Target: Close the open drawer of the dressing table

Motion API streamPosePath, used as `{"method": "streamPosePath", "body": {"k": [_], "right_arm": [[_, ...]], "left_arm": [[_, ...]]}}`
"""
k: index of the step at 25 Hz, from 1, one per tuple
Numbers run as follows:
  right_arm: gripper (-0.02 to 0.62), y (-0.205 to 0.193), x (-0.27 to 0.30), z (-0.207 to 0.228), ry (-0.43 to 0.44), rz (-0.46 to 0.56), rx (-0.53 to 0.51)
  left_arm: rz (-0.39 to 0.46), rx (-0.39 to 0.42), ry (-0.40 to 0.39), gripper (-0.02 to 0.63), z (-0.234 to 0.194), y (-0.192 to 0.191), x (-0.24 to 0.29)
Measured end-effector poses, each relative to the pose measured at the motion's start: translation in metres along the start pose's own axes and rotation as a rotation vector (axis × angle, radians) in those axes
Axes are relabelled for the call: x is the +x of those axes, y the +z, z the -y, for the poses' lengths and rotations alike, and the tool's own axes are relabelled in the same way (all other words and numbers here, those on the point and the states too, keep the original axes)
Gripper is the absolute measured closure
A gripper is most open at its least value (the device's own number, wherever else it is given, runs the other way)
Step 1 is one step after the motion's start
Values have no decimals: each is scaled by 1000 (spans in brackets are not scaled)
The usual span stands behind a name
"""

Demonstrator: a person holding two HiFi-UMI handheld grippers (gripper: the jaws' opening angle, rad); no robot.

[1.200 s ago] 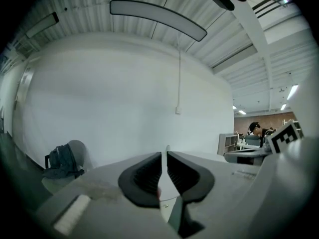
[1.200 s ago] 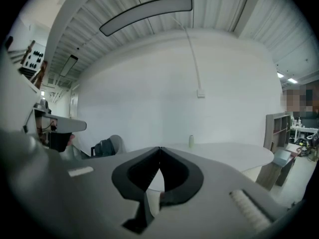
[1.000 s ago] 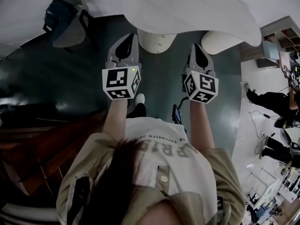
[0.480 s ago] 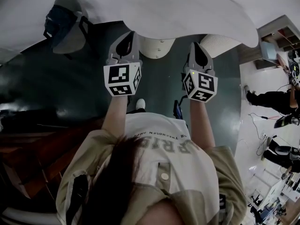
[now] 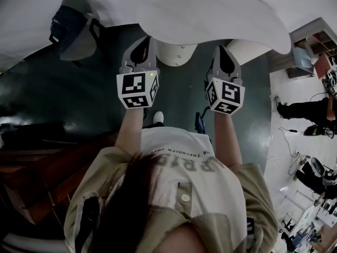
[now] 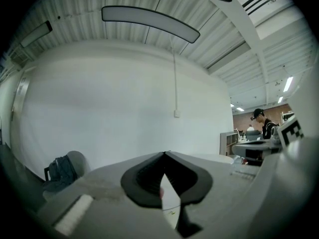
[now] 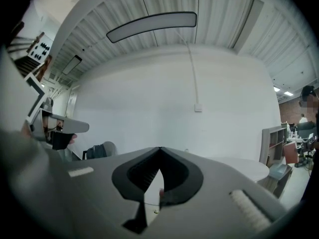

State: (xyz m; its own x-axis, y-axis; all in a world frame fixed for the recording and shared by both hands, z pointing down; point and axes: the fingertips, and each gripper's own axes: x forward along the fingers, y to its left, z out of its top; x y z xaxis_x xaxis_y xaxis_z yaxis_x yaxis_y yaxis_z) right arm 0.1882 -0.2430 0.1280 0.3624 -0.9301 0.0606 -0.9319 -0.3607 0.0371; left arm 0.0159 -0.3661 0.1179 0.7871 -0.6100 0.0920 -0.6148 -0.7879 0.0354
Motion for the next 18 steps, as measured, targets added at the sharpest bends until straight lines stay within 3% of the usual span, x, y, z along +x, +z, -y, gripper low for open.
{"method": "streamPosePath", "body": {"k": [18], "right_arm": [[592,0,-10,-3,24,6,23]], "left_arm": [[-21,-13,8,598,8,-8,-18]]}}
